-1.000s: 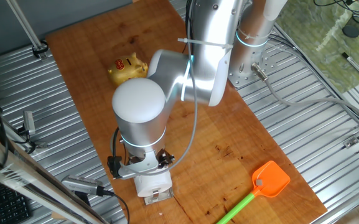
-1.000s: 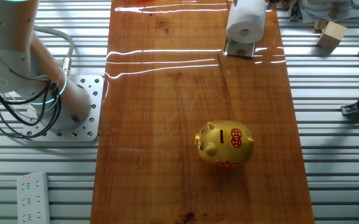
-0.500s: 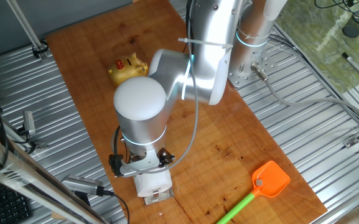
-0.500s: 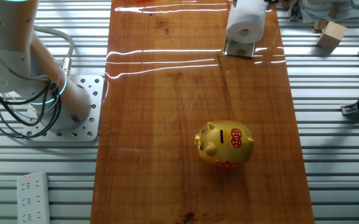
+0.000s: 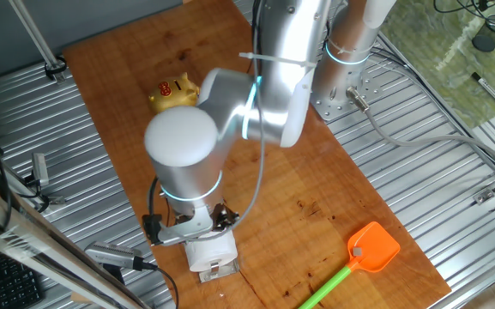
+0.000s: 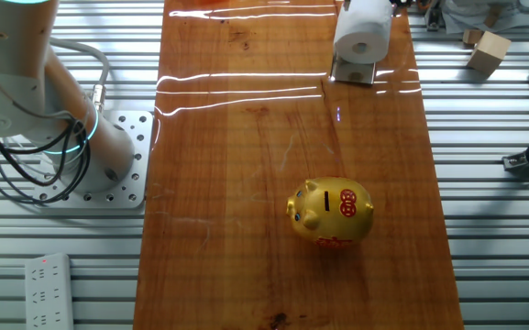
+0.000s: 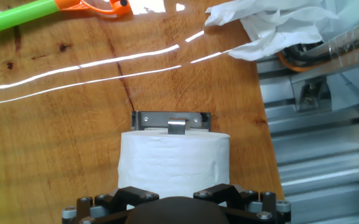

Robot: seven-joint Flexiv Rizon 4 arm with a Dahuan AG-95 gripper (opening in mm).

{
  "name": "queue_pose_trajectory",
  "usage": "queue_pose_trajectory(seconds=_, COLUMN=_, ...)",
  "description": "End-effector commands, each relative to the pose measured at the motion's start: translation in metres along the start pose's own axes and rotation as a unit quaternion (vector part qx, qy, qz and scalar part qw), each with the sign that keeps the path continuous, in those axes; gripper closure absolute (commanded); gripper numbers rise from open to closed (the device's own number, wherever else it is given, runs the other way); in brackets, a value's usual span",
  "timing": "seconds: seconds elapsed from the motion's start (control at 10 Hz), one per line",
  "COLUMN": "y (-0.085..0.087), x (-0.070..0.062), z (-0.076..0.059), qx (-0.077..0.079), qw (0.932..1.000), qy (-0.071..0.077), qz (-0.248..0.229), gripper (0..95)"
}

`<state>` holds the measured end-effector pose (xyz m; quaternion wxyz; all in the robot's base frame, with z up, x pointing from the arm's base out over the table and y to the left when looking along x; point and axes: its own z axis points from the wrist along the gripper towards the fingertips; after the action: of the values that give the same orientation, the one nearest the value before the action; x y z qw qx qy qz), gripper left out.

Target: Take the roll of paper down from the shelf

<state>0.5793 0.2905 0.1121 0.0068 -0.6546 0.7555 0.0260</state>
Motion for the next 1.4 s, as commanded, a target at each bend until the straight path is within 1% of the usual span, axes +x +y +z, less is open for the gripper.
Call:
queue_pose_trajectory(seconds=0.1, y=0.0007, x=-0.0004, z=0.0, qx=-0.004, qw=0.9997, qy=0.012, qz=0.019, gripper=0.0)
queue_pose_trajectory(seconds=0.2, y=0.0007, x=-0.0004, z=0.0, qx=-0.003, qw=0.9994, qy=0.019, qz=0.027, gripper=0.0)
queue_pose_trajectory(seconds=0.4, y=0.0007, x=-0.0004, z=0.0, qx=-0.001, qw=0.9989, qy=0.024, qz=0.04, gripper=0.0)
queue_pose_trajectory(seconds=0.8, y=0.0007, x=-0.0004, z=0.0, qx=-0.002, qw=0.9989, qy=0.018, qz=0.043, gripper=0.0)
queue_pose_trajectory(seconds=1.0, y=0.0013, x=0.0007, z=0.0007, qx=-0.002, qw=0.999, qy=0.017, qz=0.04, gripper=0.0)
queue_pose_trajectory(seconds=1.3, y=0.0016, x=0.0032, z=0.0038, qx=-0.002, qw=0.9993, qy=0.014, qz=0.036, gripper=0.0)
queue_pose_trajectory(seconds=1.4, y=0.0, x=0.0046, z=0.0068, qx=-0.002, qw=0.9995, qy=0.013, qz=0.03, gripper=0.0)
